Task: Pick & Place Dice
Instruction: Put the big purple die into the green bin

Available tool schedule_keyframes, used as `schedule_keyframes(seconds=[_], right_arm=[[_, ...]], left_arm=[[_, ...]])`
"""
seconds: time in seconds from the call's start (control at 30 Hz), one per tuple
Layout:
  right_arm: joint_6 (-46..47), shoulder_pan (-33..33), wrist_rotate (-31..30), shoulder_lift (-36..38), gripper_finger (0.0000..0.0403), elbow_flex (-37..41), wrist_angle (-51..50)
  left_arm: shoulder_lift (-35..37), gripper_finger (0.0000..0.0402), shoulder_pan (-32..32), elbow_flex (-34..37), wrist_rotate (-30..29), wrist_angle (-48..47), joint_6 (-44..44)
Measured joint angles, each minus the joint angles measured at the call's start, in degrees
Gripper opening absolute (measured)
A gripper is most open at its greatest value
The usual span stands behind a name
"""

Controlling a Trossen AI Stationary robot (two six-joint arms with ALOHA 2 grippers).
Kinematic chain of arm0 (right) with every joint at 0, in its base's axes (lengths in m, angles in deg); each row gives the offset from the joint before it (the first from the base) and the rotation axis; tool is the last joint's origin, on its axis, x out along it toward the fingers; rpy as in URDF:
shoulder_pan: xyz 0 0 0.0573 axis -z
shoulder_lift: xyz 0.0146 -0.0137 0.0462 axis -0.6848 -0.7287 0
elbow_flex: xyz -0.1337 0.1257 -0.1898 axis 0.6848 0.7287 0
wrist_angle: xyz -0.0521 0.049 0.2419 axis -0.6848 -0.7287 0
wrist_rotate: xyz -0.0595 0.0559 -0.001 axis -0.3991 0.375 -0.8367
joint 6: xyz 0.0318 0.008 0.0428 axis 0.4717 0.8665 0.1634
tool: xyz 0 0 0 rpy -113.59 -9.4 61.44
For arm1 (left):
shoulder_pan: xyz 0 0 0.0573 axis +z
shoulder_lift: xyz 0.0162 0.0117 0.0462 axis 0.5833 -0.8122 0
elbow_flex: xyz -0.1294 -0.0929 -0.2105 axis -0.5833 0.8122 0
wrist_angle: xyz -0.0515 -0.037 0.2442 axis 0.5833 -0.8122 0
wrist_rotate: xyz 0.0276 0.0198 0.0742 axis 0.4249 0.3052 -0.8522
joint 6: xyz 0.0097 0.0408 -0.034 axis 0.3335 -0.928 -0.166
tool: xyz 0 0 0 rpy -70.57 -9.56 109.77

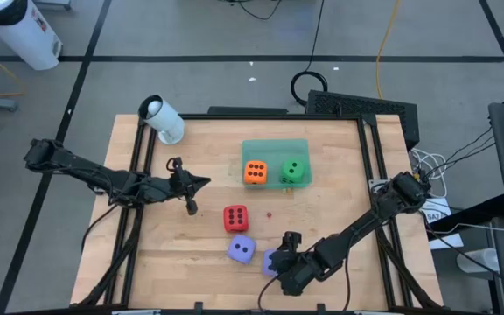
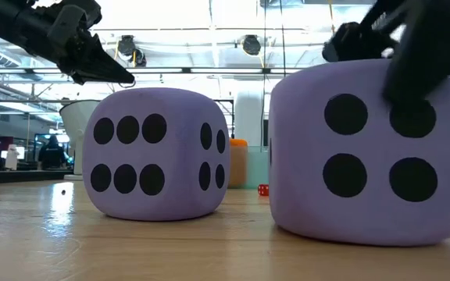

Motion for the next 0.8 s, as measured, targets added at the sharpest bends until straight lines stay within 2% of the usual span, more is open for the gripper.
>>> schedule_keyframes(seconds=[0.13,0.3,0.47,0.63,0.8], right_arm=[[-1.76,0.44,-0.31,-0.04,0.0390,2.35,3.23],[-2.00,1.21,-0.38,0.02,0.0352,3.04,4.84],[-4.20,1.86,-0.67,1.72,0.0351,3.17,4.87],[-7.59,1.93,-5.13,6.77,0.0351,3.15,3.24],[-11.33,3.42,-13.27,13.87,0.0351,3.15,0.29]], left_arm=[[0.00,0.0026,0.00,0.00,0.00,0.00,0.17],[0.00,0.0026,0.00,0.00,0.00,0.51,0.16],[0.02,0.0026,-0.02,0.02,0.09,2.99,-0.73],[0.00,0.0026,0.00,0.02,2.42,5.97,-2.51],[0.02,0.0026,0.00,0.02,3.41,10.58,-5.06]])
